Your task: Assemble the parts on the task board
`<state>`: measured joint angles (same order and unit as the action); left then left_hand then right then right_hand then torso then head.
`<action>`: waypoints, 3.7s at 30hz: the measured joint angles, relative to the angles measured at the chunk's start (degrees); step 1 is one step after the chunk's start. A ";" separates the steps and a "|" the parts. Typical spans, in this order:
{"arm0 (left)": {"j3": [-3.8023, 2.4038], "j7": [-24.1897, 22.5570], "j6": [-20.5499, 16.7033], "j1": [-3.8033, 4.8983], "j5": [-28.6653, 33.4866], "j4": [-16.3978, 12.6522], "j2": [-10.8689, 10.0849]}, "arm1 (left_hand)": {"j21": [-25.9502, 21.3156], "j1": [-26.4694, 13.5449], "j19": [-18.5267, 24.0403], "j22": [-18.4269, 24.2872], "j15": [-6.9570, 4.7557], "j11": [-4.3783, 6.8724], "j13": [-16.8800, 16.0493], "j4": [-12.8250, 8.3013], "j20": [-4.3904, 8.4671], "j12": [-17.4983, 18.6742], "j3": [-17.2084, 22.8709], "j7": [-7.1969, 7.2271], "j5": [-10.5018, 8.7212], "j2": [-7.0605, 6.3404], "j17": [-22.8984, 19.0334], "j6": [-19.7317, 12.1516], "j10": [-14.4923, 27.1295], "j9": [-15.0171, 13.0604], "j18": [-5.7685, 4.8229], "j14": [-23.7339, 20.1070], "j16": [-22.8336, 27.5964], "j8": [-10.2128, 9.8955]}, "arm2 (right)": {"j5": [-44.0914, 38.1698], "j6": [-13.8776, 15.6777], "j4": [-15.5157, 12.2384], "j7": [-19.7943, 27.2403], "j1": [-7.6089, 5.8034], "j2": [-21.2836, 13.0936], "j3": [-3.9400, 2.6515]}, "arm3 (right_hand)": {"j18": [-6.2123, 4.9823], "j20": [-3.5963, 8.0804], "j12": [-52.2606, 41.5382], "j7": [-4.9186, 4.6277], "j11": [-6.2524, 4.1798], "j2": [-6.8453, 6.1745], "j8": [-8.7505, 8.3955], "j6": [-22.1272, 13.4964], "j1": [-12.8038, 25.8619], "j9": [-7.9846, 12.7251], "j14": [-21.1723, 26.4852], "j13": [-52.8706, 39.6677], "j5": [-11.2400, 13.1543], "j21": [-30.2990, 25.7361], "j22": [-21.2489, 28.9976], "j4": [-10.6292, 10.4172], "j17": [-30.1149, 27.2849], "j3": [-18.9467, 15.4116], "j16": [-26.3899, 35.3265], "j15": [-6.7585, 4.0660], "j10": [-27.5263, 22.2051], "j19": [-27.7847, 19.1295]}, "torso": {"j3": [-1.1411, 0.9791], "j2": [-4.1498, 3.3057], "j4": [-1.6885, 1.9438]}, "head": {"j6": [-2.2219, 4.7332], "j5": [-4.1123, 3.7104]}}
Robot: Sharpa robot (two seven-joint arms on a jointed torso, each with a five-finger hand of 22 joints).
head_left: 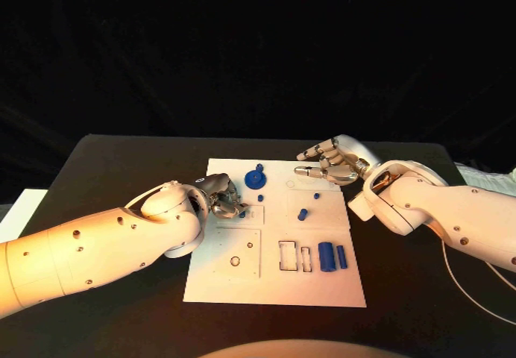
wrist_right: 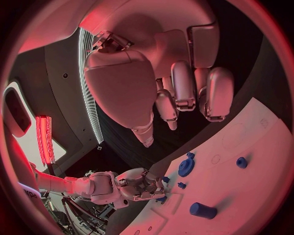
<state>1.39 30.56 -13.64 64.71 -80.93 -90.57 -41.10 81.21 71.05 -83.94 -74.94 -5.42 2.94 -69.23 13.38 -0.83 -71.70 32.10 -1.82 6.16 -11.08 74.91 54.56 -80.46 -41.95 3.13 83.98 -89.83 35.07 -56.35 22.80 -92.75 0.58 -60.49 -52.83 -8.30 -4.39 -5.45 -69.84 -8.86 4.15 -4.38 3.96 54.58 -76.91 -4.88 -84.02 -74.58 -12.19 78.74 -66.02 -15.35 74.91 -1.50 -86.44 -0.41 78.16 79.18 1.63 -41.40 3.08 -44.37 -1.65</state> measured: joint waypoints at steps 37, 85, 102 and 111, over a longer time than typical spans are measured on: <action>-0.37 1.59 2.65 0.18 1.52 -0.55 -0.34 | 0.00 -2.06 0.00 0.01 0.00 0.23 -0.36 -1.56 0.00 -0.20 1.30 0.02 -0.07 -0.84 -0.01 0.60 -0.63 -0.11 0.00 0.00 0.00 -0.07 | 1.43 -0.62 0.14 0.06 0.02 0.01 0.00 | 0.00 0.00 0.00 0.00 0.00 0.23 0.00 0.00 0.22 0.00 0.00 0.04 0.00 -0.23 0.16 -0.15 0.04 -0.16 0.00 0.00 0.00 0.00 | -0.09 -0.01 -0.07 | -0.40 -0.24; -0.28 4.23 5.85 1.48 4.04 2.32 1.78 | 0.00 -8.07 0.00 0.02 -0.61 0.90 -1.87 -0.44 0.42 -1.76 -0.65 2.16 0.66 -3.28 0.01 4.61 -1.29 -0.49 0.01 0.19 0.00 0.33 | 1.43 -0.60 0.09 0.21 0.02 0.14 0.00 | 0.00 0.00 0.00 0.00 0.00 0.22 0.00 0.00 0.22 0.00 0.00 0.30 -0.24 -0.67 1.02 -0.11 0.01 -0.43 0.45 0.00 0.00 -0.42 | -0.08 0.03 -0.03 | -0.93 -0.69; -0.16 5.20 9.77 3.01 5.34 3.75 2.90 | 0.23 -9.11 0.00 0.03 -0.81 0.85 -2.33 0.62 0.41 -2.21 -1.71 2.37 0.94 -3.27 0.00 4.79 -1.65 -0.75 0.01 -0.02 0.00 0.28 | 1.43 -0.61 0.20 0.21 0.02 0.38 0.00 | 0.00 0.05 0.40 0.00 -0.20 0.22 0.00 0.00 0.22 0.00 0.00 0.49 -0.26 -0.86 1.42 -0.15 0.00 -0.47 0.67 0.00 -0.20 -0.47 | -0.11 0.02 -0.02 | -0.96 -0.63; -0.26 5.32 11.13 3.26 5.41 4.09 3.13 | 0.22 -9.43 0.00 0.03 -0.81 0.86 -2.40 0.91 0.41 -2.21 -2.30 2.35 0.94 -3.13 0.00 4.82 -1.65 -0.75 0.01 -0.02 0.00 0.31 | 1.43 -0.62 0.22 0.21 0.02 0.35 0.00 | 0.00 0.21 0.51 0.00 -0.20 0.22 0.00 0.00 0.22 0.00 0.00 0.60 -0.45 -0.96 1.50 -0.31 0.00 -0.63 0.67 0.00 -0.20 -0.62 | -0.08 0.02 -0.01 | -1.08 -0.73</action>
<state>1.13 35.87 -2.51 67.97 -75.52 -86.48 -37.98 81.43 61.62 -83.94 -74.91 -6.23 3.80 -71.63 14.29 -0.42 -73.91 29.80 0.53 7.10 -14.21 74.91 59.38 -82.11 -42.69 3.14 83.96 -89.83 35.38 -54.91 22.18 -92.53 0.79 -60.47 -52.48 -8.30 -4.40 -5.24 -69.33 -8.86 3.95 -4.16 3.96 54.58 -76.69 -4.88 -84.02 -73.99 -12.64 77.78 -64.52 -15.66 74.91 -2.13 -85.77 -0.41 77.96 78.56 1.55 -41.39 3.08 -45.46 -2.37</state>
